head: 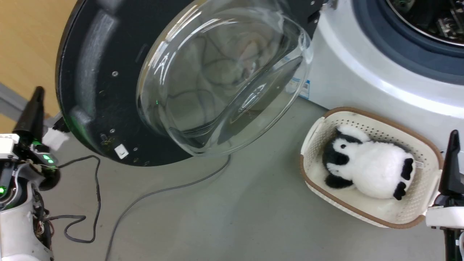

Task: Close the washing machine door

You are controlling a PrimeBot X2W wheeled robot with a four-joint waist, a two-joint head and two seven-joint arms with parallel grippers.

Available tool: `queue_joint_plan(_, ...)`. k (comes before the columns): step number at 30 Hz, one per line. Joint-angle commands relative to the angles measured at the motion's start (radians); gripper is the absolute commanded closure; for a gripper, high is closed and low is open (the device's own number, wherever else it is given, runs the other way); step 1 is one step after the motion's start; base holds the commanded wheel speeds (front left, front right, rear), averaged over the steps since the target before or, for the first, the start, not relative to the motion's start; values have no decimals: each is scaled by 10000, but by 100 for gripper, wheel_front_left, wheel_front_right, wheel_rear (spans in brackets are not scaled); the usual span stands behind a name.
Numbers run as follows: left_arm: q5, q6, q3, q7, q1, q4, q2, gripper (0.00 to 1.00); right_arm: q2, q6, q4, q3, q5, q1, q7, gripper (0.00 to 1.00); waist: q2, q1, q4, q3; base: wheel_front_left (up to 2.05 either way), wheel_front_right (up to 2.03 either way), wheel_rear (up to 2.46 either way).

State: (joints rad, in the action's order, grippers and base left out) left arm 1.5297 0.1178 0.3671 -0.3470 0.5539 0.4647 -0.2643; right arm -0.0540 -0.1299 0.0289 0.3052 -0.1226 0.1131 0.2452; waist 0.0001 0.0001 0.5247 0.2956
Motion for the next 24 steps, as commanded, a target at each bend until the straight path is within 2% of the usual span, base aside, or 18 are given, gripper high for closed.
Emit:
queue_joint_plan(1,342,96,11,-191,109,119,35,100,37,-8,60,85,45,172,105,0,-1,-1,111,77,0,0,0)
queue_joint_plan(4,672,128,-103,-606,53,207,137,100,38,-8,59,140,30,217,166,0,-1,-1,261,168,0,0,0)
queue_joint_plan(11,554,128,-601,-1166,-400,-261,622,100,38,-8,31,153,-32,217,166,0,-1,-1,362,160,0,0,0)
queue_joint_plan(17,395,128,-1062,-1545,-945,-1104,1016,100,38,-8,-53,185,-95,180,166,0,-1,-1,448,82,0,0,0)
queue_joint_plan(24,111,128,-1721,-2052,-1876,-2377,1084,100,38,-8,-183,121,-213,167,166,0,-1,-1,441,-115,0,0,0)
